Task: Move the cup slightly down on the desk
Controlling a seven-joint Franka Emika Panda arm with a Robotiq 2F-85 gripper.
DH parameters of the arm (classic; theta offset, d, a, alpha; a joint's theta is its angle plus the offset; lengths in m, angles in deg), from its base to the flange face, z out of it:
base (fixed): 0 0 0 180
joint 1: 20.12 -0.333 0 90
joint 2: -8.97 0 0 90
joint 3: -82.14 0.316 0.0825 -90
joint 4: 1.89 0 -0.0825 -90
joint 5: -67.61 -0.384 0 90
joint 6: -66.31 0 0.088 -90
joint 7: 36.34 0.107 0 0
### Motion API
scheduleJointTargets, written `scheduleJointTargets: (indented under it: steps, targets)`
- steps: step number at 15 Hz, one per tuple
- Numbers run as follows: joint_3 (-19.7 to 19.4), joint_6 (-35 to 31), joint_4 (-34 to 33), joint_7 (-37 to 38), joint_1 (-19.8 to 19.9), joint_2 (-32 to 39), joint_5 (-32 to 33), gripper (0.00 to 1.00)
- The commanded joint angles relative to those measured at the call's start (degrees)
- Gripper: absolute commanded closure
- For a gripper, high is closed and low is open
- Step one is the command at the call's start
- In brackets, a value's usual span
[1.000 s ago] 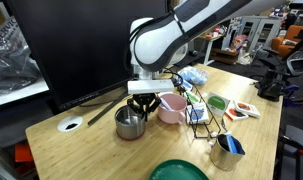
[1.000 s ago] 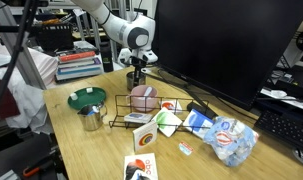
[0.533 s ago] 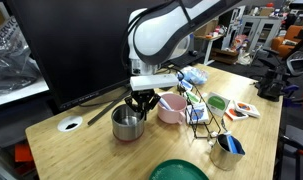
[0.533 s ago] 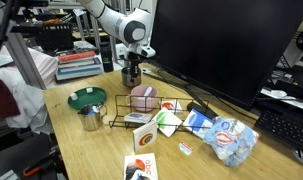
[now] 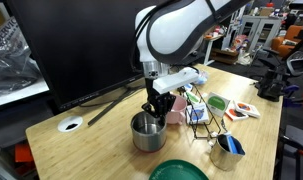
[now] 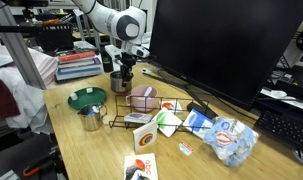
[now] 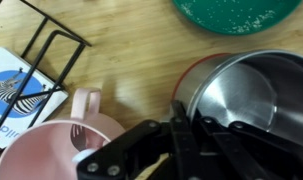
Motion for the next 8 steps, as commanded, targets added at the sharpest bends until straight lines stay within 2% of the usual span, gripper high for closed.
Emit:
scheduleJointTargets:
  steps: [1,8]
  targets:
    - [-0.6,0.4,4.2,-3.8,-0.1,-3.5,2.5,0.98]
    - [-1.3,0.2,6.7,-6.1,1.1,-4.1,3.8,0.98]
